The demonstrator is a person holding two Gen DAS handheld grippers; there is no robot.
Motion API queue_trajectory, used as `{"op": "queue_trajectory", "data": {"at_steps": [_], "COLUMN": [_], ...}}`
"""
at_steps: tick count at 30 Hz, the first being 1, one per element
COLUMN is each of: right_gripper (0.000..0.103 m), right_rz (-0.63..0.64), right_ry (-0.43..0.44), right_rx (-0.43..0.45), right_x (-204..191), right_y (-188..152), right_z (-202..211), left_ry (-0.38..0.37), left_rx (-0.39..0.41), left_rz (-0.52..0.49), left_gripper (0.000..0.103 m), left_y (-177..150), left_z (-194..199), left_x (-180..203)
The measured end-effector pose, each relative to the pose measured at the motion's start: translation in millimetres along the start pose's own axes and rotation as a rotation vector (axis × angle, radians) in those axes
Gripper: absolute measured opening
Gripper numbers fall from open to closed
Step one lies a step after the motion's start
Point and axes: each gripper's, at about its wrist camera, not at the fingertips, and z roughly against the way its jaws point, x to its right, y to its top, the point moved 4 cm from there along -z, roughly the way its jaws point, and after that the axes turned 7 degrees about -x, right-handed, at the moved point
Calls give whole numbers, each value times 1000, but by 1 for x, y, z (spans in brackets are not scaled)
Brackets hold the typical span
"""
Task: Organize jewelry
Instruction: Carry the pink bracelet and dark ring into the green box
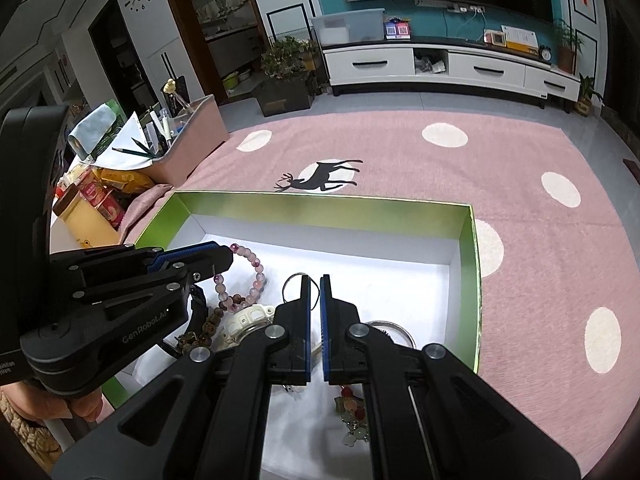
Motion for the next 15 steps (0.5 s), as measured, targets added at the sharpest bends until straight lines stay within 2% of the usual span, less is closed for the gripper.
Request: {"op": "queue_trajectory", "data": {"at_steps": [15], "right_gripper": [3], "right_rz": [-26], "right_ry": [2], "right_rx": [-26], "right_x": [4], "right_y": [1], "right_z": [-6], "left_ry": [9], "left_rx": [-24], "left_rz": [8], "left_gripper": [7], "left_y": [0], "left_z": [-8], "left_x": [-2]}}
